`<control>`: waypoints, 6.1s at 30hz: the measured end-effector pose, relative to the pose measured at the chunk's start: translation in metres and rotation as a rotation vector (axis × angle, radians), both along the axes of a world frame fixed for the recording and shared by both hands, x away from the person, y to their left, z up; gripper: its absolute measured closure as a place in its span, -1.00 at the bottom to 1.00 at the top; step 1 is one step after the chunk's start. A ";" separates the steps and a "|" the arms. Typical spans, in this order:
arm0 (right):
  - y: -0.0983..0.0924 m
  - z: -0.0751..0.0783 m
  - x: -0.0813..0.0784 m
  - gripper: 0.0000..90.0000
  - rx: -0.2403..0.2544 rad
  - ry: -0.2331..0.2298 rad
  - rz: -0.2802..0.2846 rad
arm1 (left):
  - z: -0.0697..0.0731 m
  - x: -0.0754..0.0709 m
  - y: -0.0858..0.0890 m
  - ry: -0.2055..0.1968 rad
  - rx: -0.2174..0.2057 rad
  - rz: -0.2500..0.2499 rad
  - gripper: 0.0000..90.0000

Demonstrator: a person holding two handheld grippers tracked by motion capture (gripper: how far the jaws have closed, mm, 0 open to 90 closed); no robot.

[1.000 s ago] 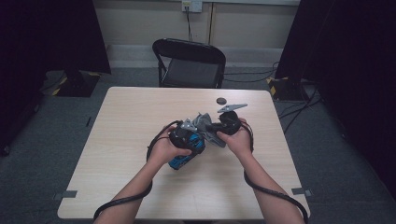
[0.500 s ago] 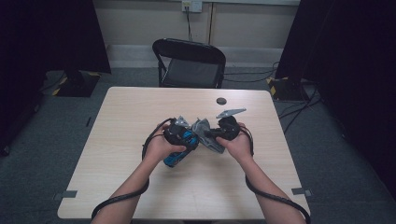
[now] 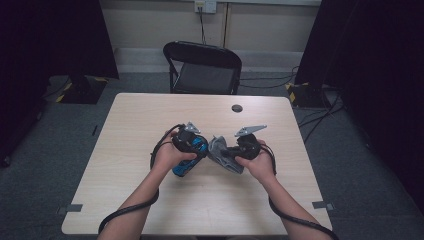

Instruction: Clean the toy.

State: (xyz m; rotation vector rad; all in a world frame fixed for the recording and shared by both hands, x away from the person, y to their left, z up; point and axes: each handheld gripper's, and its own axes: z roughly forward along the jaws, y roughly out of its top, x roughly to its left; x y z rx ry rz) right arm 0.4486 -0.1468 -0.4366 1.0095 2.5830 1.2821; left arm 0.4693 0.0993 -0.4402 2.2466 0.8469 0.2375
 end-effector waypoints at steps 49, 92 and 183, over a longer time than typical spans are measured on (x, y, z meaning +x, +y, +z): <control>0.024 0.027 0.026 0.85 -0.037 -0.050 -0.052 | 0.007 -0.009 -0.005 -0.011 -0.016 -0.041 -0.43; -0.018 0.012 0.021 0.85 -0.033 -0.019 -0.116 | 0.029 -0.009 -0.004 -0.051 -0.036 -0.027 -0.43; -0.015 0.006 0.023 0.85 -0.104 -0.009 -0.147 | 0.022 -0.011 -0.002 -0.026 -0.015 -0.015 -0.43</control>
